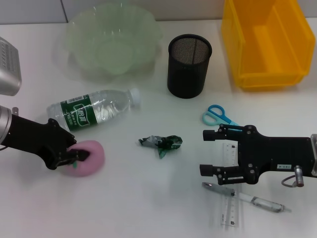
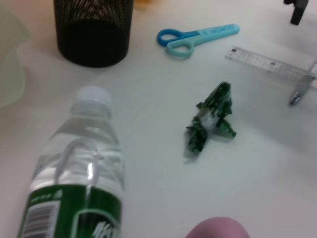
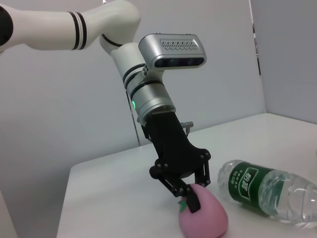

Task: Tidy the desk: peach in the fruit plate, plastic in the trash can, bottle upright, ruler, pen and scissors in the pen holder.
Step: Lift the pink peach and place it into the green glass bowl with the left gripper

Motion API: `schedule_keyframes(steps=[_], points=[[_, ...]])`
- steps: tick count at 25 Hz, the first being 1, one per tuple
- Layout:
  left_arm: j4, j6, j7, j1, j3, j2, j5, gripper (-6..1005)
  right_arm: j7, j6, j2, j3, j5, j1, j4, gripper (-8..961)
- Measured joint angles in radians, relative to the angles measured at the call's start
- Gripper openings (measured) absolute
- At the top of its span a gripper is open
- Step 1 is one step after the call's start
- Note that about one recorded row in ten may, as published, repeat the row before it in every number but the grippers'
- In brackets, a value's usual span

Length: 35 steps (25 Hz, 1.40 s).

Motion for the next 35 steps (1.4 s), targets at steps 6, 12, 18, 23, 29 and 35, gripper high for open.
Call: schedule_keyframes(steps=[6,12,18,23,29,35], points=[[0.000,0.057,-0.008,-0.019,-0.003,-0.004,-0.037,97,0.003,0.000,0.000,-0.001,0.000,0.001,-0.001,818],[0.000,0.099,0.000,-0.020,0.000,-0.004,-0.120,54,0.005,0.006,0.000,-0.002,0.000,0.001,0.001,818],[-0.005,0.120,0.031,-0.008,-0.003,-0.002,-0.250,44,0.007,0.007,0.000,0.000,0.000,0.001,0.002,818],[-0.084,0.113,0.067,-0.003,-0.007,0.001,-0.381,46,0.008,0.008,0.000,0.000,0.000,0.001,0.002,818],[-0.181,0.087,0.117,-0.009,-0.009,-0.001,-0.485,57,0.008,0.008,0.000,0.000,0.002,0.001,-0.002,818],[-0.319,0.013,0.182,-0.005,-0.009,-0.003,-0.605,69,0.007,0.008,0.000,-0.004,0.003,0.002,-0.003,818]])
